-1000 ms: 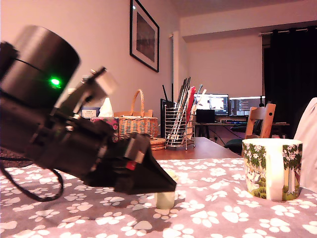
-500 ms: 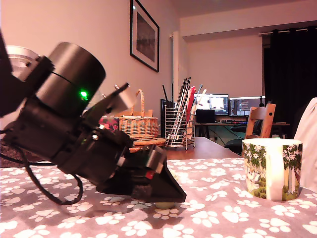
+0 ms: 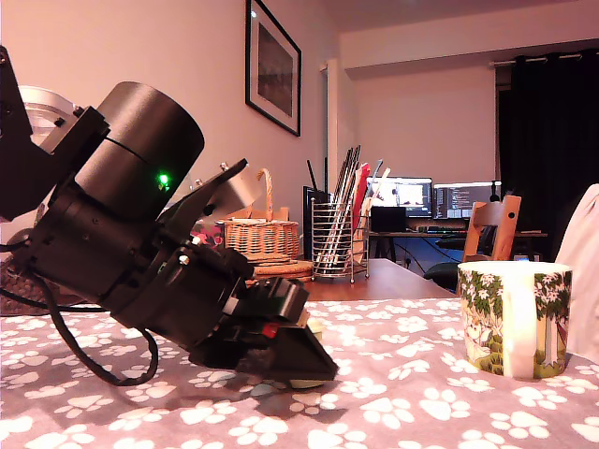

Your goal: Pick up the coffee capsules on the table and drop them inside the coffee cup

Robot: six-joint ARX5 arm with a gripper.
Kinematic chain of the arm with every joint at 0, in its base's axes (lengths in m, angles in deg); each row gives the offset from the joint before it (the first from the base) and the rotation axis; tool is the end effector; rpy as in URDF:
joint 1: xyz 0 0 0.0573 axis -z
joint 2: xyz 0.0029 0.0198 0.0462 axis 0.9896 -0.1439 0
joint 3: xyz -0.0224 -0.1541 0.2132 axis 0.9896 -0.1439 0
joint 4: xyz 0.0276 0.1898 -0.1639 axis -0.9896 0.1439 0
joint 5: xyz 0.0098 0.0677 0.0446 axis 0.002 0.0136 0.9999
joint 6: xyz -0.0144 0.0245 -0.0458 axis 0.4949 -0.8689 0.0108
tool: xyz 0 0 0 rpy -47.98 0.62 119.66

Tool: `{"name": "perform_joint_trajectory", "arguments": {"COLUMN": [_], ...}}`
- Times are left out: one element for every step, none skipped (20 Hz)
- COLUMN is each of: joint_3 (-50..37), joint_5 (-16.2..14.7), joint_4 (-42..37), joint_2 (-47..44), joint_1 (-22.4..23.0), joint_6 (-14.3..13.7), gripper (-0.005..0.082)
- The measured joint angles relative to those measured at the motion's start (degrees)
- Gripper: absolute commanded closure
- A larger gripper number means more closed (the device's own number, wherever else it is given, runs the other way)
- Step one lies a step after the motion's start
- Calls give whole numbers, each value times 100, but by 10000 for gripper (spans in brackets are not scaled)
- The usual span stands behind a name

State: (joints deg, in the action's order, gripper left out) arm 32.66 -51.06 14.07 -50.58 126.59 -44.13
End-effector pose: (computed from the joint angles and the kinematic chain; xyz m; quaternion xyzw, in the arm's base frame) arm 0.2070 -0.2153 0.0923 0.0454 0.2888 -0.4544 0.8414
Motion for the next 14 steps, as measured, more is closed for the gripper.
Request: {"name": "perform_joint_trajectory", "arguments": {"joint_3": [0,0,0,0,0,0,0,0,0,0,0,0,0,0], "joint_5": [-4,-4,-4,-4,-4,-4,-9,-48,-105,-208,-315,-407,-485,-531], "joint_4": [0,0,0,0,0,-15,-76,-175,-269,-348,-446,-527,-562,-562], "joint_2": [0,0,0,0,0,0,0,0,0,0,0,0,4,11], "joint_1": [0,0,0,0,0,0,0,0,0,0,0,4,7,7], "joint_6": [0,0,0,0,0,0,0,-2,0,0,0,0,0,0], "gripper": [557,557,557,557,557,557,557,557,557,557,557,557,557,557]}}
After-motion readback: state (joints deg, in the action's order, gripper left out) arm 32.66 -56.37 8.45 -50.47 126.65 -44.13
